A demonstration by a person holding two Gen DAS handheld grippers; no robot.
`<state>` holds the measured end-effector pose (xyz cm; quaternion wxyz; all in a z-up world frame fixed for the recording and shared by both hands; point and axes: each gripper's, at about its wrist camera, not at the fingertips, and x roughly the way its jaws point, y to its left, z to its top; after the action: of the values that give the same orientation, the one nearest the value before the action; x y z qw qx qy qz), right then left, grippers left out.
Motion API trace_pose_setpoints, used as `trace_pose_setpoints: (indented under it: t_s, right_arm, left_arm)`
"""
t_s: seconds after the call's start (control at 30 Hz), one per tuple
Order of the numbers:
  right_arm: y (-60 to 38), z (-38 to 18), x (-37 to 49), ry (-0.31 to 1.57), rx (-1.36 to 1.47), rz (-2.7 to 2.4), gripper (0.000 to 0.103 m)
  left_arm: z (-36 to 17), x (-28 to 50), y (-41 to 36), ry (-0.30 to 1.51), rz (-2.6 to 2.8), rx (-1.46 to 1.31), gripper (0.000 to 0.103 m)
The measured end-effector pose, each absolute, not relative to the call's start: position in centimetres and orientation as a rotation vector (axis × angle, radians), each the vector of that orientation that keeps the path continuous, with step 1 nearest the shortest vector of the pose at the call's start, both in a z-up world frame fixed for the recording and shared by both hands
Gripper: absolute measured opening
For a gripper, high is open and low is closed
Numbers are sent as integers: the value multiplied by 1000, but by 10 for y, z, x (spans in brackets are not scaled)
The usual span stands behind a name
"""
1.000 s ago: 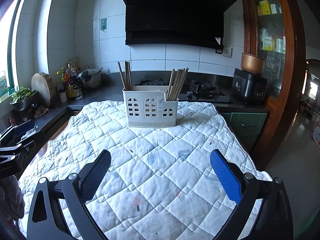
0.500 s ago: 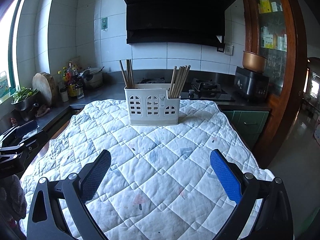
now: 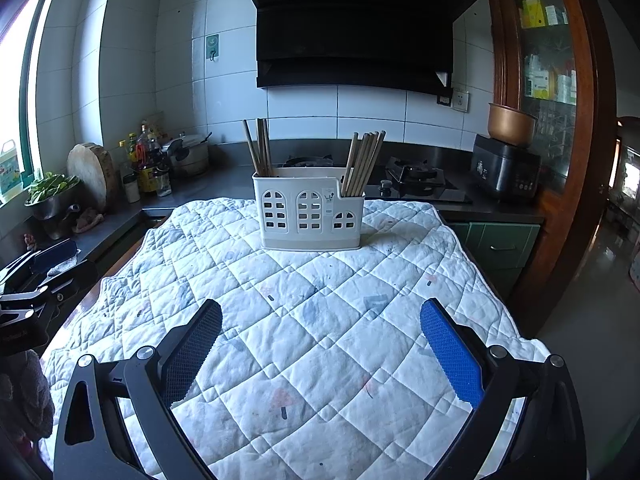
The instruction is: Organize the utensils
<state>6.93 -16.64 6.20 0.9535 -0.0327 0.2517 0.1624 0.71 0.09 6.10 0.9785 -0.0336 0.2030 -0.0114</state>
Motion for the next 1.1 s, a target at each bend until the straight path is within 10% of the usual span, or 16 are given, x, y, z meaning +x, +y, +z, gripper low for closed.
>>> trace_pose_setpoints:
  t_s: [1.1]
  right_arm:
    - [-175, 58, 71, 517, -70, 322, 96]
  left_arm:
    - [56, 7, 6, 426, 16, -97, 88]
